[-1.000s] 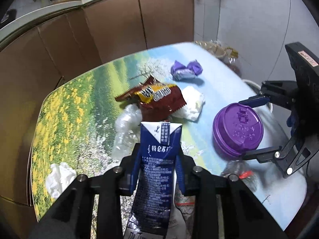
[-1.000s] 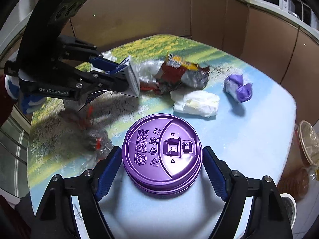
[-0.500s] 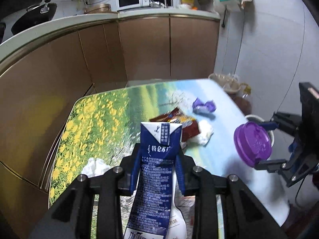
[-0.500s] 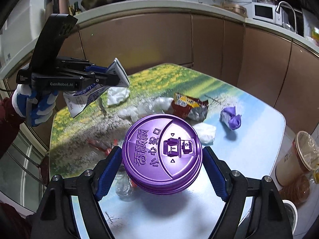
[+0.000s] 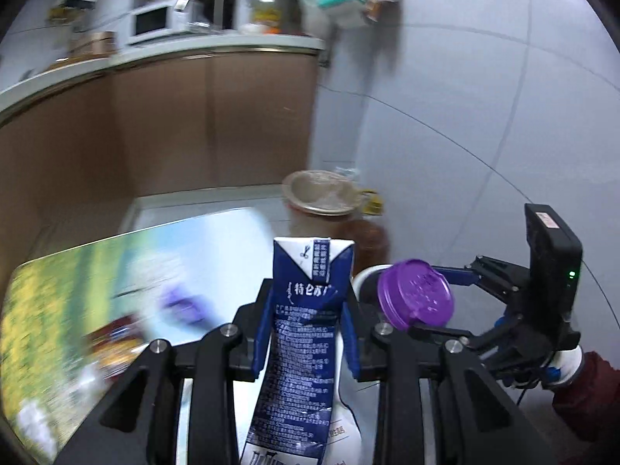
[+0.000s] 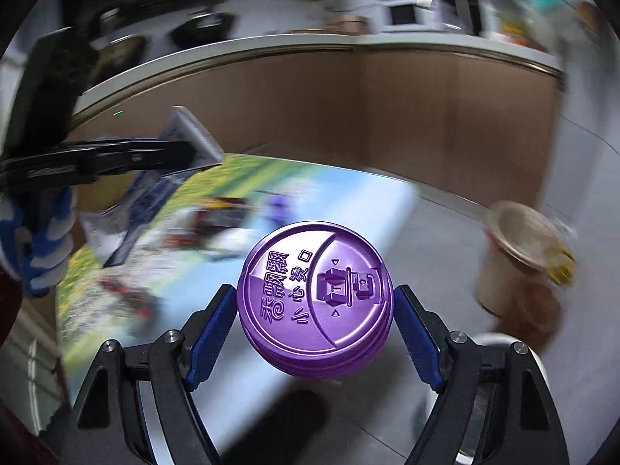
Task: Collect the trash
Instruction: 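Carry the carton and lid over the bin and release both, then move both tools back over the table toward the tissue and plastic bag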
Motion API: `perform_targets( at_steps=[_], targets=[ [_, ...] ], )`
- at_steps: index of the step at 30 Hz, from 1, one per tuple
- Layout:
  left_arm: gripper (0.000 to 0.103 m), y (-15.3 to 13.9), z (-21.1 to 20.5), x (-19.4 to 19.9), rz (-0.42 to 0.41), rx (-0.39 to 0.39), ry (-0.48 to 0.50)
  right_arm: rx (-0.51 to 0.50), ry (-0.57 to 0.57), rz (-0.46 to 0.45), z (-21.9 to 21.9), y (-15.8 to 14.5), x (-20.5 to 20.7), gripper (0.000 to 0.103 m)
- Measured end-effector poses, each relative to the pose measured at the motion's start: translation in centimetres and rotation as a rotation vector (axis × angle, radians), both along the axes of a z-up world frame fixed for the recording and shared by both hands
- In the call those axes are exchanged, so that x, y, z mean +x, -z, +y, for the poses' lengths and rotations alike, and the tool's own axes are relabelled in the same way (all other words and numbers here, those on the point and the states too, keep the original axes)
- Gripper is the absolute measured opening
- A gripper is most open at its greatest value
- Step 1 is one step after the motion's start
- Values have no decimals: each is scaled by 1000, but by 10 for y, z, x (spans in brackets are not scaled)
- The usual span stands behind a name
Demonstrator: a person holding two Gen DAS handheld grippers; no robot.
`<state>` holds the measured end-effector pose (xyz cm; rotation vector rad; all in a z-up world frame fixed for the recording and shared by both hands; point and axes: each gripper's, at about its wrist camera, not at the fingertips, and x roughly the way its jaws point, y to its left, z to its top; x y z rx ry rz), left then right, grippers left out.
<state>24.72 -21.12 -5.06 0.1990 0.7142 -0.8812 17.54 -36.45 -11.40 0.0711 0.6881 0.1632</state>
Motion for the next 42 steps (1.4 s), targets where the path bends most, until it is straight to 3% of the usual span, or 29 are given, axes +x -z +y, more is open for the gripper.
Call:
perform_targets(
  at_steps=[6, 13, 17, 20, 30, 36, 42],
  targets=[
    [30, 34, -122, -1, 59, 34, 106, -18, 252, 70, -105, 30, -11, 81],
    [31, 72, -224, 11, 127, 67, 119, -41, 420, 125, -173, 60, -11, 83],
    [56, 85, -258, 17, 157, 71, 117, -65, 489, 141, -195, 68, -10, 84],
    [57, 86, -267, 20, 178, 56, 107, -69, 527, 145, -204, 68, -10, 85],
    [57, 56, -191, 1, 109, -31, 25, -25, 536, 97, -190, 54, -21, 89],
    [57, 29, -107, -10, 30, -78, -78, 40, 434, 26, -141, 30, -23, 89],
    [60, 13, -10, -26, -40, -104, -239, 110, 282, -46, -75, -1, -26, 89]
  ],
)
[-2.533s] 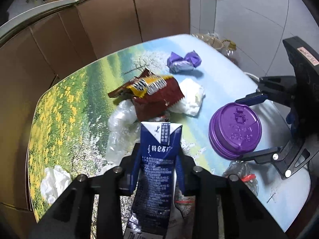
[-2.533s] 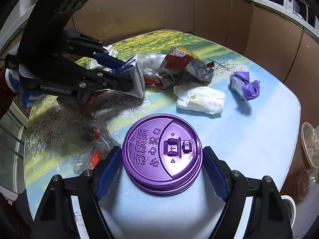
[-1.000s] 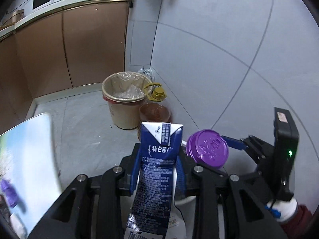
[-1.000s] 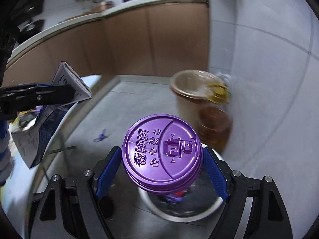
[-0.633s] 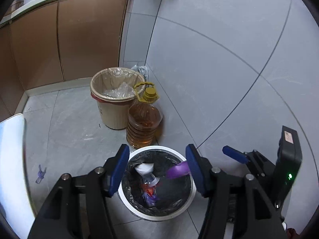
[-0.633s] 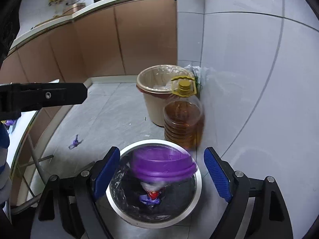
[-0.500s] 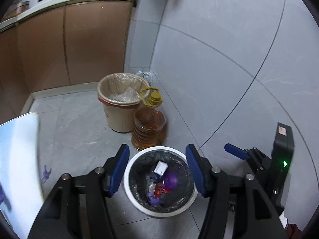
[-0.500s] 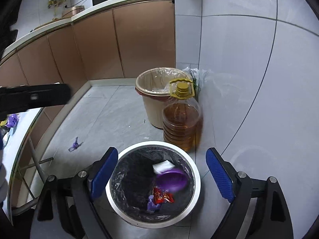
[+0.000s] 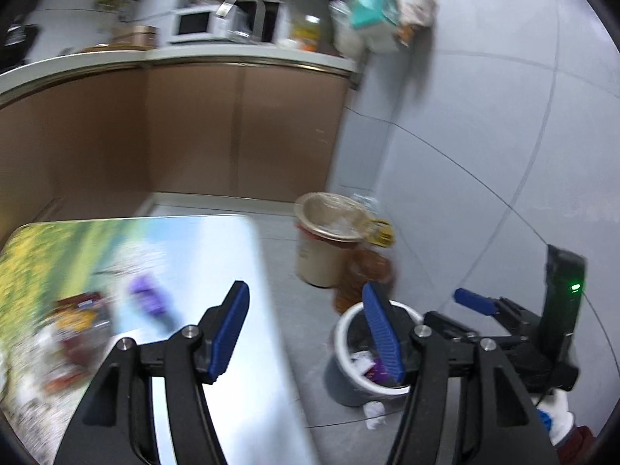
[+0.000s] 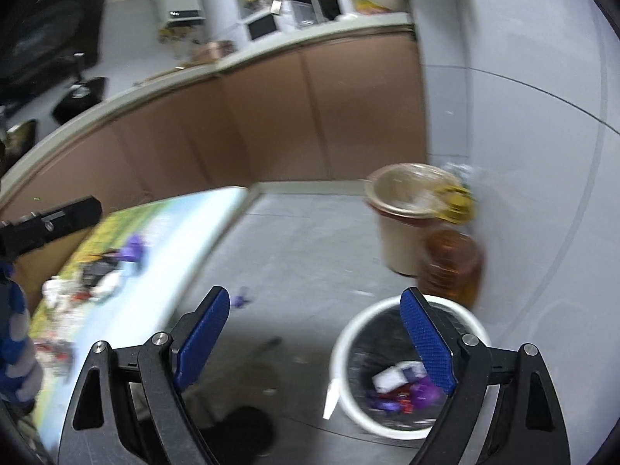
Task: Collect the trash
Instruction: 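Move both tools back over the table toward the tissue and plastic bag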
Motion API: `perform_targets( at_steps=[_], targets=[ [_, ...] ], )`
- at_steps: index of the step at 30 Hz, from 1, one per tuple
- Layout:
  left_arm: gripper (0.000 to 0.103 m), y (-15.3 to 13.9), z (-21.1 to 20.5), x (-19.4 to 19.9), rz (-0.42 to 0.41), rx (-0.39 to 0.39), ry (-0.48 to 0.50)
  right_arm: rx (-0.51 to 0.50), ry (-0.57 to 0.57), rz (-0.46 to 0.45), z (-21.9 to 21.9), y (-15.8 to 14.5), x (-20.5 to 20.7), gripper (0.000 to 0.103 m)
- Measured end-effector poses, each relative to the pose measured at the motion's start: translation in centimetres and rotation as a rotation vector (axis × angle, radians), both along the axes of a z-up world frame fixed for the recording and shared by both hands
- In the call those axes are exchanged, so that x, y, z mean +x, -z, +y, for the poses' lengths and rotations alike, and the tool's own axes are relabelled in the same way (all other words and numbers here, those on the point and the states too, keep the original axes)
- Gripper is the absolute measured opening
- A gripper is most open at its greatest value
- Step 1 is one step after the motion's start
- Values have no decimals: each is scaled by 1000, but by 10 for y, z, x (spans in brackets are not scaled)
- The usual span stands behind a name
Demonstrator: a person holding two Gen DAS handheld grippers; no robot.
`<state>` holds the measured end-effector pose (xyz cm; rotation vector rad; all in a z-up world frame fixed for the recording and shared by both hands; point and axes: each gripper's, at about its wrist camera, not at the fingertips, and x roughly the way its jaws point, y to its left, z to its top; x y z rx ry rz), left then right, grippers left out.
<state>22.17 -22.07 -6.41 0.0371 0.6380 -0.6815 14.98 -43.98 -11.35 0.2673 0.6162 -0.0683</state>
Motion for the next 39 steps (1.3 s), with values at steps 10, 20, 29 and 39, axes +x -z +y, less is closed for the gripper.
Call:
perform_targets(
  at_steps=[10, 20, 29, 39],
  targets=[
    [60, 10, 178, -34, -57, 27, -370, 107, -274, -96, 112, -27, -4, 91],
    [60, 53, 331, -89, -32, 104, -718, 123, -445, -26, 197, 3, -3, 92],
    [60, 95, 367, -70, 8, -6, -837, 120, -492, -29, 233, 26, -5, 92],
    [60, 108, 351, -59, 68, 47, -791, 32, -515, -38, 247, 17, -13, 92]
  ],
)
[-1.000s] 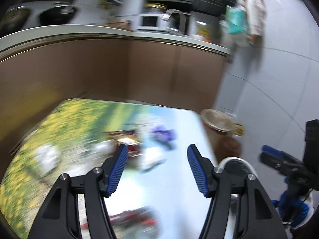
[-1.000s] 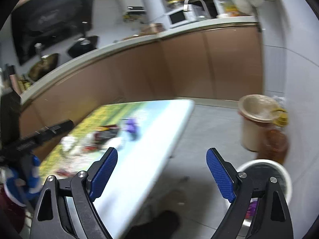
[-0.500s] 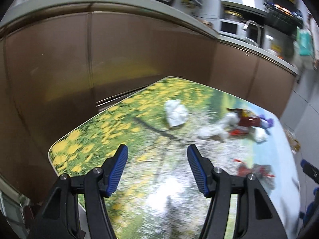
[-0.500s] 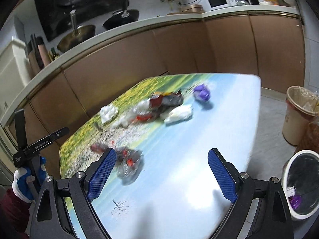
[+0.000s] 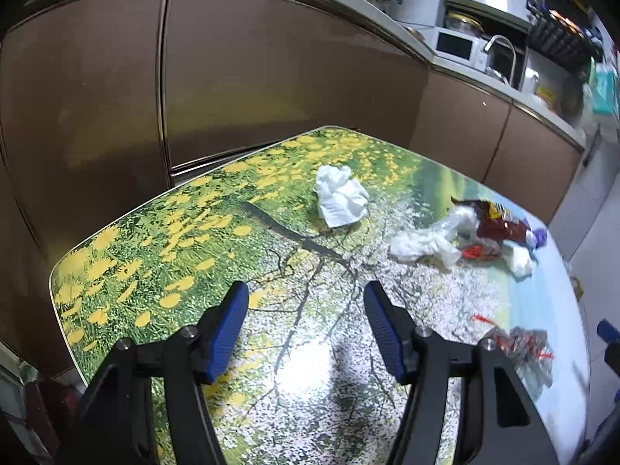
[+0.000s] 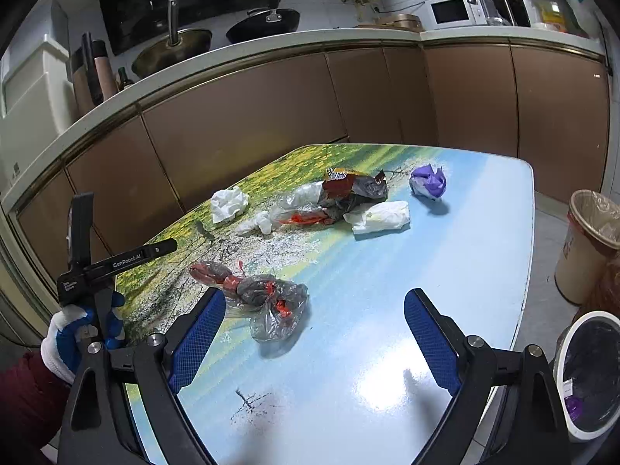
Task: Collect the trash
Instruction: 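Move both tools back over the table toward the tissue and plastic bag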
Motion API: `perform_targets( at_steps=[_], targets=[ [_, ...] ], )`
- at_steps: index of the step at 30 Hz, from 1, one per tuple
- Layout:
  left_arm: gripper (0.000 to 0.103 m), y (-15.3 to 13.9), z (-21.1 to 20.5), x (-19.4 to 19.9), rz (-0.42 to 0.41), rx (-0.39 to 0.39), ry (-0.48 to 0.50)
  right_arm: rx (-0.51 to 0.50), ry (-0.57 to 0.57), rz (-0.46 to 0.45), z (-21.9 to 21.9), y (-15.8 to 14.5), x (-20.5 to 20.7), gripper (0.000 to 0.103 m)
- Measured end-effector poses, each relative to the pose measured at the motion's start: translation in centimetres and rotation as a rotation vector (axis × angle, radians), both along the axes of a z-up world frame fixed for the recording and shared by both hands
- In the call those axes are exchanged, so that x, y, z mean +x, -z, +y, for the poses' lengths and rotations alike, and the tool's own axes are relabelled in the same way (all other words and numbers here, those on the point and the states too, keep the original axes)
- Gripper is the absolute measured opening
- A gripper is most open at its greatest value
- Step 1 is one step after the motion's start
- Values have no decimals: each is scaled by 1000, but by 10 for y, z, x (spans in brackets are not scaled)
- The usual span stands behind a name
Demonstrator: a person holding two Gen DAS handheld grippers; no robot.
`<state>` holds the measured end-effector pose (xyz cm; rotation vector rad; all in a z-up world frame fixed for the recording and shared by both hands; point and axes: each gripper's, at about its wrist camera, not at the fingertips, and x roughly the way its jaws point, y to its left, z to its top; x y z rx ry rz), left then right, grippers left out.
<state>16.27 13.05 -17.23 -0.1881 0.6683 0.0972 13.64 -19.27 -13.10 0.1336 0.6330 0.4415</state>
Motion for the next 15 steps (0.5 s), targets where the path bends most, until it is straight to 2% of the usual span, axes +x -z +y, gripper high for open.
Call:
perform_targets(
  at_steps=[4, 9, 13, 15],
  targets=[
    [60, -1, -1, -11, 0, -18, 1, -19, 0, 15, -4, -2, -5, 92],
    [60, -4, -10, -16, 3, 5, 39, -47, -5, 34, -4, -2, -10, 92],
    [60, -11, 2, -9, 40, -60, 56, -60, -9, 64, -2, 0, -4, 92],
    [60, -15, 6, -11, 66, -59, 72, -72, -18, 81, 0, 0, -1, 92]
  ],
)
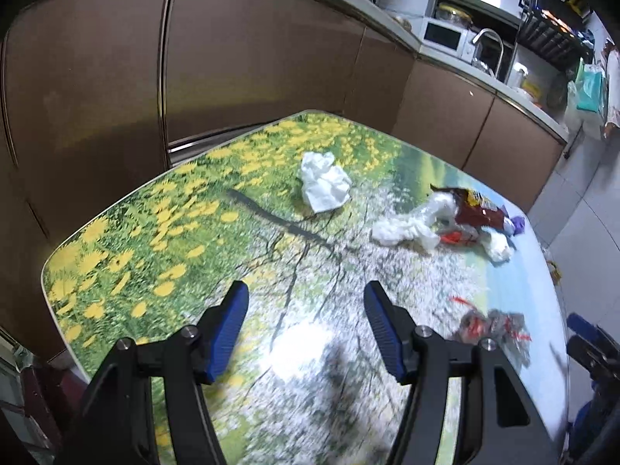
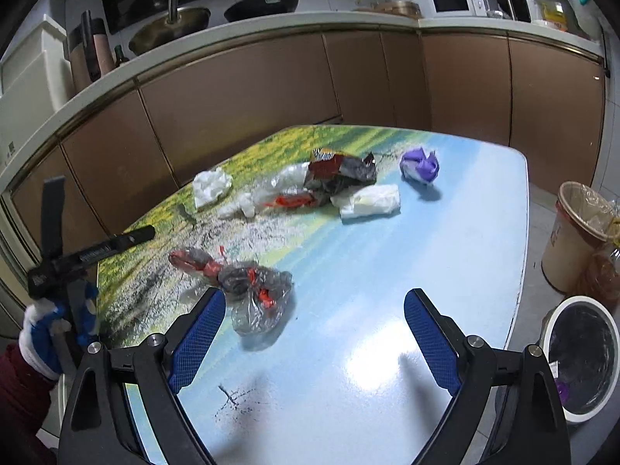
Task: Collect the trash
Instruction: 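Move both tools back over the table toward the tissue and plastic bag, then grasp the white tissue with the left tool while the right tool grasps the clear plastic bag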
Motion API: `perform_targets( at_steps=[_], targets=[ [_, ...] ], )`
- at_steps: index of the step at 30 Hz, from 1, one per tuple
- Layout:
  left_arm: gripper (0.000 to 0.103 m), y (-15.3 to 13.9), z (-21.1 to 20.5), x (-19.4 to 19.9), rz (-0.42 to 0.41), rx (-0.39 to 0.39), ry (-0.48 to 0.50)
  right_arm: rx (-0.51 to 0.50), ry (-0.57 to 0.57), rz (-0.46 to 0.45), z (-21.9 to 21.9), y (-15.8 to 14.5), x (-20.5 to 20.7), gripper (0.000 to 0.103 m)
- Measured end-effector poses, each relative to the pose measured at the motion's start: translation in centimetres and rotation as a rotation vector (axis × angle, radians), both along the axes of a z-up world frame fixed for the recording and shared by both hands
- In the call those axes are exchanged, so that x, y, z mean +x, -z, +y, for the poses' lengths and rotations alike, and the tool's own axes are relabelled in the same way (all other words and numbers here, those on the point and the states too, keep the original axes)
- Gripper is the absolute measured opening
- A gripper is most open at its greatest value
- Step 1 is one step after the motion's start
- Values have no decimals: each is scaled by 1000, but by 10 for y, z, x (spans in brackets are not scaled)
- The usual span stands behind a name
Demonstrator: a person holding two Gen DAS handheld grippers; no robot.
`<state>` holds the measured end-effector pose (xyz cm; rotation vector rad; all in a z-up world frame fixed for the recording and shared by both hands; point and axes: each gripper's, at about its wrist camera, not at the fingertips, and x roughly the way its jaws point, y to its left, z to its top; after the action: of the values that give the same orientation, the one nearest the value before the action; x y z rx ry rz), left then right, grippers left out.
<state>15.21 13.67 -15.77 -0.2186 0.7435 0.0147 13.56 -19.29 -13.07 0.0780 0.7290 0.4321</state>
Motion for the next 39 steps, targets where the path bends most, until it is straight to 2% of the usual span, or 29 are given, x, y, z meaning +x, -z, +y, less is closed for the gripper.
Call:
perform_targets(
  at_steps=[4, 7, 10, 12, 14, 19, 28, 32, 37, 38, 39],
  targets=[
    [60, -7, 3, -18, 17, 83, 23, -80, -11, 6, 1, -4, 0, 92],
    [60, -14, 4, -22, 24, 47, 64, -117, -20, 11, 2, -9, 4, 92],
    [60, -21, -1, -15, 16, 39, 115, -89, -55, 37, 6, -14, 14, 91],
    [60, -23, -3, -2, 18, 53, 120, -77, -82, 53, 12, -13, 20, 86],
    [60, -22, 1, 15, 31, 36, 115, -68, -121, 70, 21, -11, 27, 85],
    [60, -18, 15, 63, 47, 8, 84, -91, -210, 96, 47, -3, 40, 85],
    [62, 2, 12, 136, 93, -29, 109, -156, -313, 148, 79, 16, 66, 85],
    [62, 13, 8, 160, 130, -52, 102, -199, -353, 171, 90, 24, 71, 69],
    [60, 23, 2, 170, 151, -30, 111, -242, -372, 171, 96, 29, 69, 59],
    [51, 24, 0, 171, 153, -28, 116, -249, -371, 168, 96, 29, 68, 53],
    [37, 26, 0, 171, 158, -30, 123, -255, -367, 165, 95, 29, 68, 43]
  ],
)
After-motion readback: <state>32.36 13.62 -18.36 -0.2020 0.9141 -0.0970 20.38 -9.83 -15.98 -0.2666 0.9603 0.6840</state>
